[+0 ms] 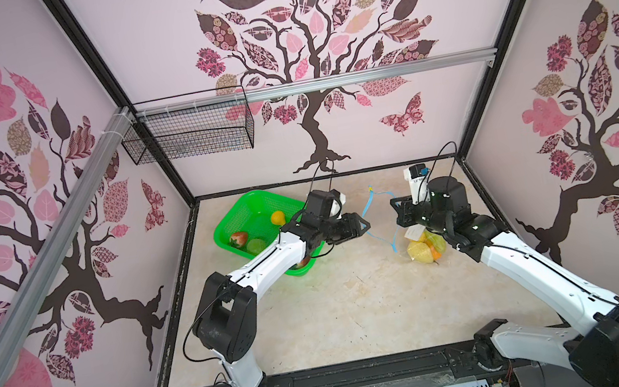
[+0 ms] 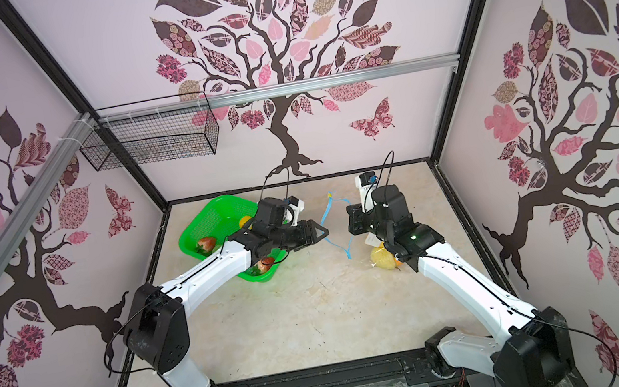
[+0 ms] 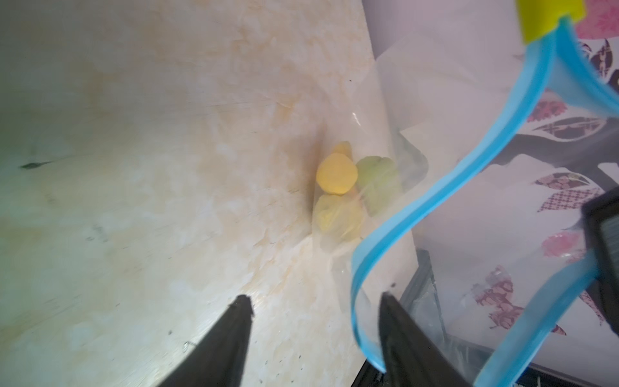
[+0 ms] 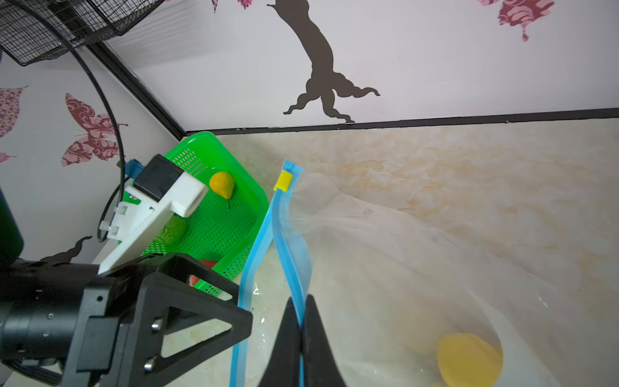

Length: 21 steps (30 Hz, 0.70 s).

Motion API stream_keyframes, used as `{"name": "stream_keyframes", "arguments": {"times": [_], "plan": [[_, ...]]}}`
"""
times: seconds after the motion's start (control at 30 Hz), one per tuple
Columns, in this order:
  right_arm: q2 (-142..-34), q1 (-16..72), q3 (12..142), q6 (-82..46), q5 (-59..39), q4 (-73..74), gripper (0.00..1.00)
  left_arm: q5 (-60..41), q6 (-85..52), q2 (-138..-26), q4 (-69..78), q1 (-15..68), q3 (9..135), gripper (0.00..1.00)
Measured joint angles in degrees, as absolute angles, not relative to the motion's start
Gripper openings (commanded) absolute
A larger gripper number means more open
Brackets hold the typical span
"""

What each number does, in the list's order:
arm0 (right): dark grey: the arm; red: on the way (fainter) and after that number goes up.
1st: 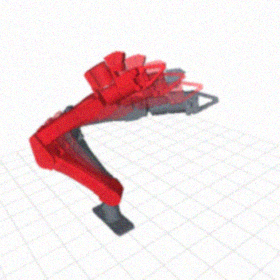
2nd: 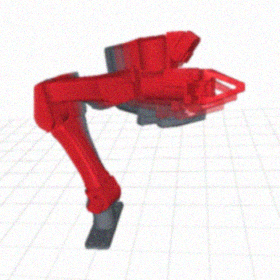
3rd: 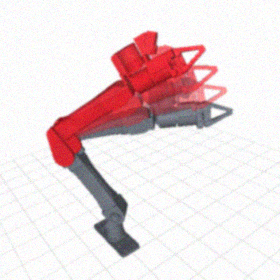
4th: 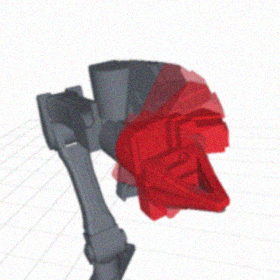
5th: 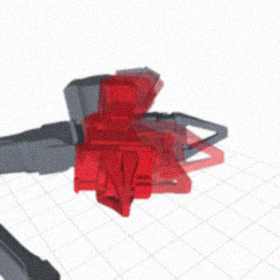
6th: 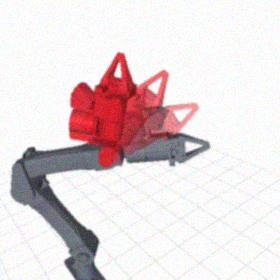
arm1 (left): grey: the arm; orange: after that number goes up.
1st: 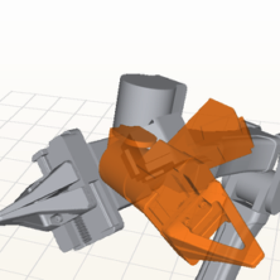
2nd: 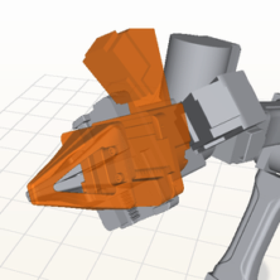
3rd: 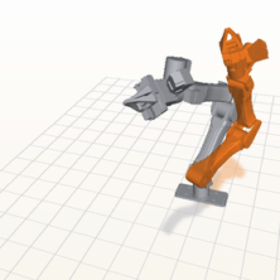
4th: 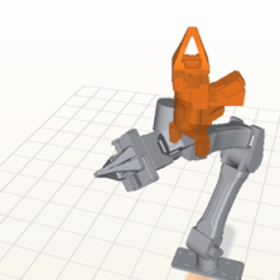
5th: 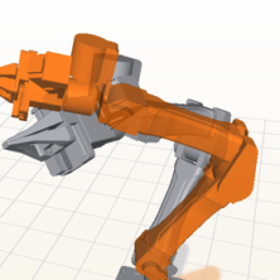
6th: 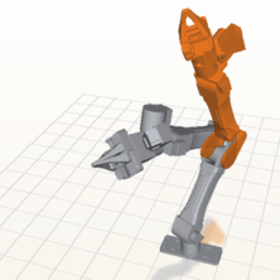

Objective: Place the food in the zip-top bag and seal the zipper

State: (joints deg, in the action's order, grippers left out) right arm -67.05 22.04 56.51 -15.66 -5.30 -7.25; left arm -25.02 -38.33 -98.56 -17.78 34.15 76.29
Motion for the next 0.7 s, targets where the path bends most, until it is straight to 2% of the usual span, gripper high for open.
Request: {"name": "stream_keyframes", "arguments": {"times": [0.2, 0.33, 0.5, 0.7], "plan": [[-68.69, 22.04, 56.51, -15.88, -5.8, -6.26, 0.0, -18.37, -34.65, -89.03, -21.91, 25.76, 73.12, 0.98], [-68.99, 22.04, 56.51, -15.84, -5.8, -5.87, 0.0, -14.61, -32.4, -89.12, -22.22, 23.42, 73.08, 0.98], [-69.12, 22.04, 56.51, -15.4, -5.78, -5.72, 0.0, -12.08, -28.29, -96.75, -24.01, 23.57, 74.87, 0.98], [-69.12, 21.87, 55.7, -15.03, -5.8, -4.93, 0.0, -11.84, -22.46, -110.78, -30.11, 25.04, 85.71, 0.96]]}}
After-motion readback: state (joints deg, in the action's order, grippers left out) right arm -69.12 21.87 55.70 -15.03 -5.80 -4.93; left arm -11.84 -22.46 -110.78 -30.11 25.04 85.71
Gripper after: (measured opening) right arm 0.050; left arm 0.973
